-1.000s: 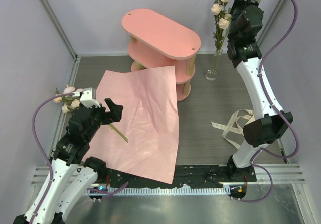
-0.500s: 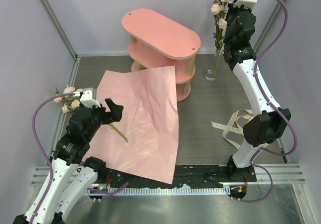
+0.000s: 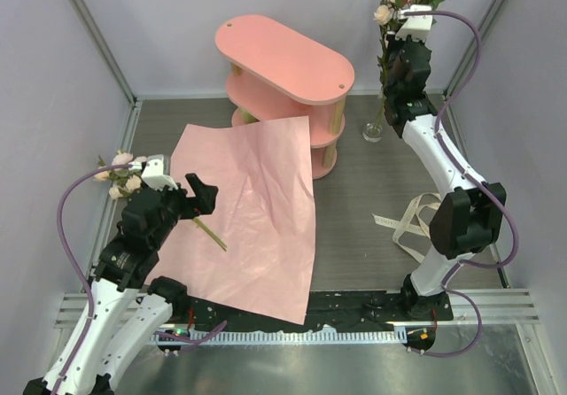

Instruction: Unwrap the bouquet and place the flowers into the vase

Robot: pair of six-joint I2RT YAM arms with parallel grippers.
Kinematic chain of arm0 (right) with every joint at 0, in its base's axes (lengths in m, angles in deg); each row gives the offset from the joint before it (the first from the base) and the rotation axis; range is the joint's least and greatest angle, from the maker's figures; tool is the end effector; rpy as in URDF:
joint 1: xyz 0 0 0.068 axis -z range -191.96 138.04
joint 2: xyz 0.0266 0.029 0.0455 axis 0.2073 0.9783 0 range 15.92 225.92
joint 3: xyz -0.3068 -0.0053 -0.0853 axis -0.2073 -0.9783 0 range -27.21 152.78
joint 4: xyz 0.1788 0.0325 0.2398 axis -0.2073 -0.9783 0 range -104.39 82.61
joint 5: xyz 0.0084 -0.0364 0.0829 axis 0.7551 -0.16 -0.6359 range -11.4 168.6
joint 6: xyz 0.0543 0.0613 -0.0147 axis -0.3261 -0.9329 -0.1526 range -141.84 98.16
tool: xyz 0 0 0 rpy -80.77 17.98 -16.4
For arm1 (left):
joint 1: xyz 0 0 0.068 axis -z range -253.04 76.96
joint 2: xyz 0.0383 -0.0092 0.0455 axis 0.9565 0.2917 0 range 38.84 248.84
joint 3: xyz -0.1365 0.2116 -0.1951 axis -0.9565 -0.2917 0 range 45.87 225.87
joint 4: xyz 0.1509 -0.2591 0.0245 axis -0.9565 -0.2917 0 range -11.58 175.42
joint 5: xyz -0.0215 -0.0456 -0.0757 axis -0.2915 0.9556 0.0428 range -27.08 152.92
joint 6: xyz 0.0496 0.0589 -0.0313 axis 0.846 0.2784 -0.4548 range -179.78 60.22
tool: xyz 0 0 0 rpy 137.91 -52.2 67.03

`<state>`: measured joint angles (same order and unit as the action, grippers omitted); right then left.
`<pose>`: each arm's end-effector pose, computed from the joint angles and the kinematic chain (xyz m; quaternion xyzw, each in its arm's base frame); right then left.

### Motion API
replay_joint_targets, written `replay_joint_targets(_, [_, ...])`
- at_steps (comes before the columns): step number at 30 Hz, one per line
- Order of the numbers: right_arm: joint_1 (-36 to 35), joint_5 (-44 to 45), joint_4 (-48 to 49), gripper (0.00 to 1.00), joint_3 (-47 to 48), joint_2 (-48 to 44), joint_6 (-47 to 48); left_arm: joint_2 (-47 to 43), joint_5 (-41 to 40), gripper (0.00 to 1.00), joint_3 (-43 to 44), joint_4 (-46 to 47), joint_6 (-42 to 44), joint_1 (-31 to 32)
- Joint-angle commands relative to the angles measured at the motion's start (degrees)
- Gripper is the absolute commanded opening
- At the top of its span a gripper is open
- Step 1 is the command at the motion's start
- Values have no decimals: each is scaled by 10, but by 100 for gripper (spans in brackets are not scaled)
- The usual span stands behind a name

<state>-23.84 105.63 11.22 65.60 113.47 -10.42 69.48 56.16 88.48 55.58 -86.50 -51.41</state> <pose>0.4826 0.0678 0.4912 0.0591 0.6243 -0.1411 0.7660 0.1513 -0.0508 0.3454 -0.0706 0.8046 -0.1972 0.5557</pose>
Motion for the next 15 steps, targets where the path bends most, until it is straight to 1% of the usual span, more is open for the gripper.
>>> replay_joint_targets(1, [2, -10, 70, 1, -21, -1, -7, 0, 7, 92, 5, 26, 5, -3])
replay_joint_targets(10, [5, -5, 100, 1, -61, 25, -4, 0, 6, 92, 5, 26, 5, -3])
replay_joint_targets(15, [6, 8, 122, 1, -87, 30, -21, 1, 3, 92, 5, 26, 6, -4])
